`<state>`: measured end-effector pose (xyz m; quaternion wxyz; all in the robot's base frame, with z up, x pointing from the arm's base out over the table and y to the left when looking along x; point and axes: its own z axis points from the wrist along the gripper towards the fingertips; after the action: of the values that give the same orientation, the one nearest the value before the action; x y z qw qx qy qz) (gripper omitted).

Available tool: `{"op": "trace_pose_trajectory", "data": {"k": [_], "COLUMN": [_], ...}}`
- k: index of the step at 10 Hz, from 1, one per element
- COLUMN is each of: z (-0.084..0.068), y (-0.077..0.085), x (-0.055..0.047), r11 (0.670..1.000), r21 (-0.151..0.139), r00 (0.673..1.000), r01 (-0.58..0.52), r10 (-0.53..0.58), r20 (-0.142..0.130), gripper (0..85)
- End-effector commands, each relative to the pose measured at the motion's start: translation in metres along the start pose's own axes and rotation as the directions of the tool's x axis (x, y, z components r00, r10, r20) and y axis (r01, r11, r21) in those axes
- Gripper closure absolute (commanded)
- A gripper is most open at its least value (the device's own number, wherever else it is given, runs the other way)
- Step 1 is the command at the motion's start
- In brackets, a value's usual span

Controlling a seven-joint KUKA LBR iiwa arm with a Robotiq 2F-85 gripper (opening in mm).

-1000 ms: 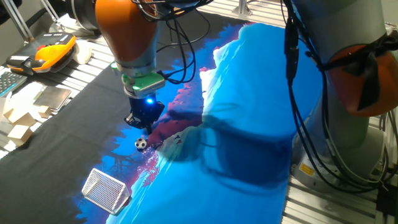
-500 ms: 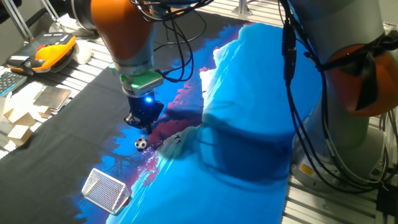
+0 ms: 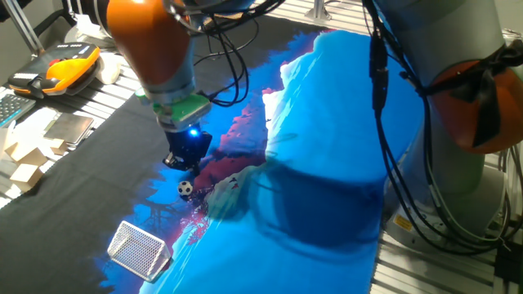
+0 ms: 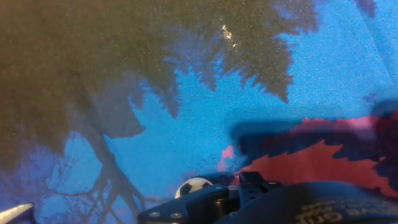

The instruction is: Push the soccer ball into the goal

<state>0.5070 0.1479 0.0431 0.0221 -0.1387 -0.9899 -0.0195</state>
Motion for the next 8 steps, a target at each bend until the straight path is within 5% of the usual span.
{"op": "trace_pose_trajectory", "data": {"k": [1, 4, 8], "z": [0.0002, 0.0002, 0.0002], "y": [-0.0005, -0.0005, -0.0005], "x": [-0.0002, -0.0002, -0.0002], "r11": [1.000, 1.000, 1.000], "r21": [-0.011, 0.015, 0.005], "r00": [1.000, 1.000, 1.000], "r01": [-0.003, -0.006, 0.006], "r10": [0.003, 0.006, -0.006], "r20": [-0.012, -0.012, -0.005], "gripper": [85.0, 85.0, 85.0]}}
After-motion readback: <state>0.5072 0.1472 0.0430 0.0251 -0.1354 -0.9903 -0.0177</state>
